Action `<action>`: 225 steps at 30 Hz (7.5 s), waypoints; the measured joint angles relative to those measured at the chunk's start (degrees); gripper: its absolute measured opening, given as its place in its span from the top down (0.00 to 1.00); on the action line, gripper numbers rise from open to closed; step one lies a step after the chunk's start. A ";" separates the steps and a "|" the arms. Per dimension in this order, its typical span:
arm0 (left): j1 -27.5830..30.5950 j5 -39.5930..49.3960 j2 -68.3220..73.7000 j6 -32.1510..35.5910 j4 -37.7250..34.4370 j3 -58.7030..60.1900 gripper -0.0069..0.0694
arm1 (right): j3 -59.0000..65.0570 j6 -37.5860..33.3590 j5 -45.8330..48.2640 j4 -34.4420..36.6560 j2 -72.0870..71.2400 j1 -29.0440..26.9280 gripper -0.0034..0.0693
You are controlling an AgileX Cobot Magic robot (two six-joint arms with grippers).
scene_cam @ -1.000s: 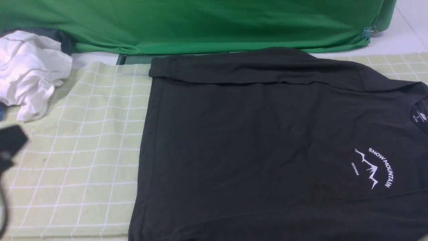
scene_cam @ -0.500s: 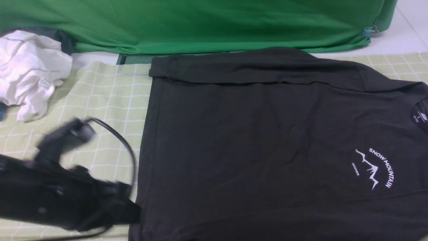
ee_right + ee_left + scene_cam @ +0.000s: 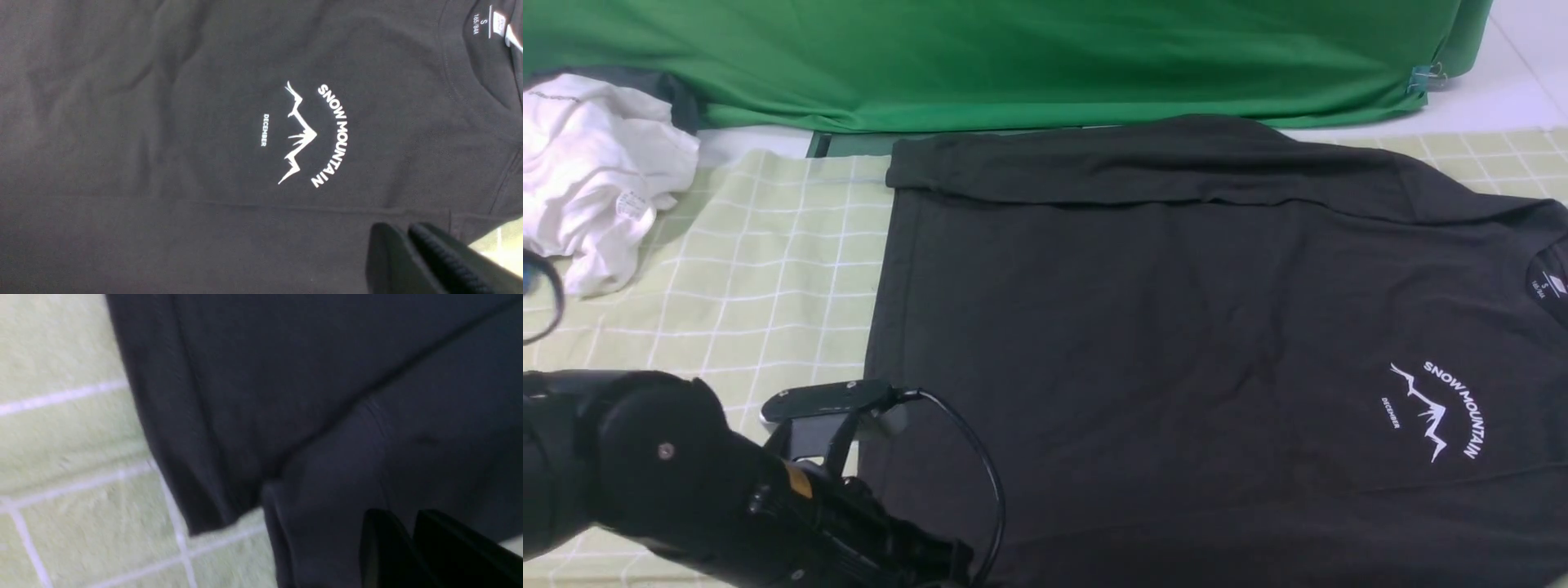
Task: Fold a long-sleeved shirt over a green coffee tablecloth.
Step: 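Grasp the left edge of the dark T-shirt lying flat on the table, then fold the left side of the black T-shirt inward over its body, then grab the top left corner of the dark shirt with the left gripper, then fold the left side of the dark shirt inward over its body with the left gripper, then grasp the near edge of the shirt at its hem and shoulder corners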
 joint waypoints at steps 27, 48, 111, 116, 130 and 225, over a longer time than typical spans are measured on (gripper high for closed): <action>0.00 -3.94 7.41 -9.31 2.99 0.00 0.58 | 0.00 1.52 -0.26 0.17 0.00 0.00 0.79; 0.00 -2.00 6.83 -8.63 1.73 -4.60 0.88 | 0.00 1.52 -0.43 0.24 0.00 0.00 0.74; 22.33 -8.55 54.71 -5.85 2.18 -67.27 0.38 | 0.00 3.22 -4.72 0.00 0.00 0.00 0.68; 22.43 -9.24 57.98 -6.84 0.94 -70.43 0.38 | 0.00 3.17 -4.76 0.00 0.00 0.00 0.68; 22.88 -20.07 61.08 -12.88 -2.96 -71.81 0.40 | 0.00 2.62 -5.79 0.00 0.00 0.00 0.68; 8.07 4.80 9.73 -8.77 5.10 -3.98 0.32 | 0.00 1.30 2.82 0.37 0.00 0.00 0.90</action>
